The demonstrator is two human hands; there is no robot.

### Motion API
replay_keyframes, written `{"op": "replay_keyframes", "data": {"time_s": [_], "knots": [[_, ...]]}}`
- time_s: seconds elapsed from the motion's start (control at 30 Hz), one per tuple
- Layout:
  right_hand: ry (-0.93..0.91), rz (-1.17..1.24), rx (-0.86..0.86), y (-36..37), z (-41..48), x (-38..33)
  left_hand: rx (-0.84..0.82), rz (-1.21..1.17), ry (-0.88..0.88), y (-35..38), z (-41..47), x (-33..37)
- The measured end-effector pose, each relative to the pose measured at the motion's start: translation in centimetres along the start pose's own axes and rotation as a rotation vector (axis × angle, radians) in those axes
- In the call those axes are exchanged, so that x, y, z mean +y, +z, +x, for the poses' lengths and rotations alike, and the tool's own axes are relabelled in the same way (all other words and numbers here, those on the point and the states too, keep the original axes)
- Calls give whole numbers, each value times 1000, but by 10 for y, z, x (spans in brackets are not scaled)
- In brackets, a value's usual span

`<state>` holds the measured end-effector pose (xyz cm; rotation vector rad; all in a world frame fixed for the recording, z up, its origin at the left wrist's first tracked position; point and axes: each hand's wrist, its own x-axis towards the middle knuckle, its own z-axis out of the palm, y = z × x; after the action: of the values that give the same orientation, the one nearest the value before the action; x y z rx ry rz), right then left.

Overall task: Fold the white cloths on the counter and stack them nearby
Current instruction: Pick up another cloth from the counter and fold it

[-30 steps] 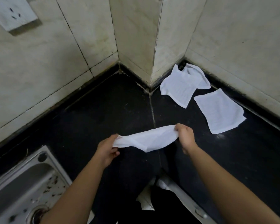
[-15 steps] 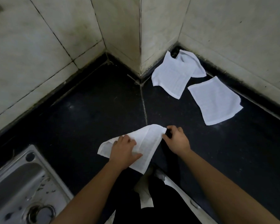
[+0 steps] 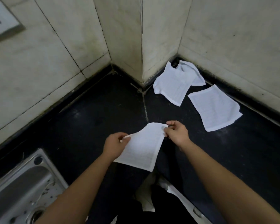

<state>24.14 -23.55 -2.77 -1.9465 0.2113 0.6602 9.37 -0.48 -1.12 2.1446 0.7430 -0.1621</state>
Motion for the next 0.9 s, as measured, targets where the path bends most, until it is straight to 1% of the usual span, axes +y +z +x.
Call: {"op": "replay_keyframes", "data": {"time_s": [0.1, 0.2, 0.27, 0.37, 0.43, 0.5, 0.57, 0.63, 0.7, 0.73, 0.83, 0.9], "knots": [[-46, 172, -17, -8, -4, -34, 112, -53, 29, -39, 10, 15], [-144, 264, -32, -17, -13, -78, 215, -65, 135, -75, 18, 39], [-214, 303, -42, -24, -20, -104, 314, -77, 220, -94, 22, 57], [-341, 273, -22, -33, -33, -136, 476, -86, 333, -113, 21, 80], [-404, 229, -4, -35, -41, -141, 524, -106, 380, -117, 16, 85], [-446, 93, 43, -35, -45, -133, 536, -95, 424, -113, 10, 80], [-491, -84, 75, -32, -47, -109, 501, -15, 449, -99, 1, 61], [-541, -294, 61, -30, -48, -75, 419, 152, 474, -78, -12, 32], [-532, -525, -18, -26, -47, -36, 328, 319, 485, -51, -26, -2], [-507, -629, -74, -25, -48, -18, 261, 382, 463, -39, -34, -18], [-440, -934, -252, -20, -55, 34, 10, 523, 361, -5, -60, -61], [-421, -1008, -304, -17, -63, 59, -78, 568, 358, 11, -76, -79]]}}
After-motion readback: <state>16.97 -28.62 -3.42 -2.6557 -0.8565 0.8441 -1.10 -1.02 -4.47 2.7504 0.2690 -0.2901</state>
